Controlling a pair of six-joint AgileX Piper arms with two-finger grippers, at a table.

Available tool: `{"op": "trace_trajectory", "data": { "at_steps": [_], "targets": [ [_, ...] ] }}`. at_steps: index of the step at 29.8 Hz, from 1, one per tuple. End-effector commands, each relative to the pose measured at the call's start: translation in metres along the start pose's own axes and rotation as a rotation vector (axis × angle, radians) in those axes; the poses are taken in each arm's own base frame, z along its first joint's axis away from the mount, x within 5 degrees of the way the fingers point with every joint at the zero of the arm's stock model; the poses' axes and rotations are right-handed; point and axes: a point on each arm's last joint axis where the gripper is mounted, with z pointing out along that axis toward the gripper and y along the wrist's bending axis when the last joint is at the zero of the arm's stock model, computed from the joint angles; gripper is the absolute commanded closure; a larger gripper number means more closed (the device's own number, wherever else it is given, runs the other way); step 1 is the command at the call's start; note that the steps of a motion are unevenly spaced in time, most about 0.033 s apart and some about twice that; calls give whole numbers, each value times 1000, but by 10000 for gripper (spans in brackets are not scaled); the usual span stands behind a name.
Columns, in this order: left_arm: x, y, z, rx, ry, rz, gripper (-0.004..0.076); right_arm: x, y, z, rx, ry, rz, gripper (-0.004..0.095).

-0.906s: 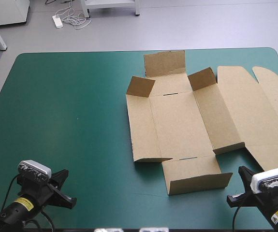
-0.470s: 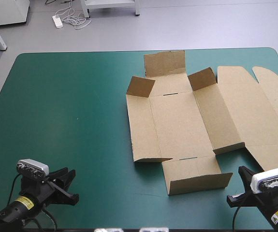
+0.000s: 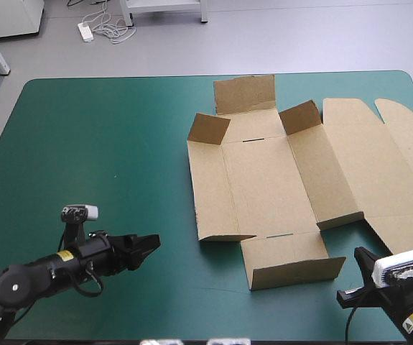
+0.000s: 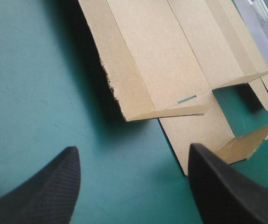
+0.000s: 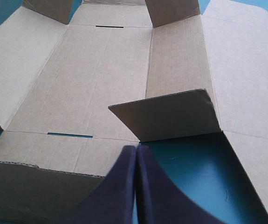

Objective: Fold the box

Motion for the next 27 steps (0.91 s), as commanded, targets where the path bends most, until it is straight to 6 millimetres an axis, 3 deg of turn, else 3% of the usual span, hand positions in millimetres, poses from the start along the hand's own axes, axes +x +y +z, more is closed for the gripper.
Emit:
{"op": "trace_trajectory", "data": {
  "at_steps": [1,10,22,27],
  "targets": [
    [-28,-12,15,56,33,-26,251,-14,1,-2,-6,-80,-2,927],
    [-61,-15,82,290,268,-94,251,-14,1,-2,-12,-77,7,927],
    [-58,25,136,174,293,-197,251,-14,1,-2,-12,-77,3,927],
    [-60,31,152,221,258,-220,251,-14,1,-2,-12,-77,3,927]
  ]
}}
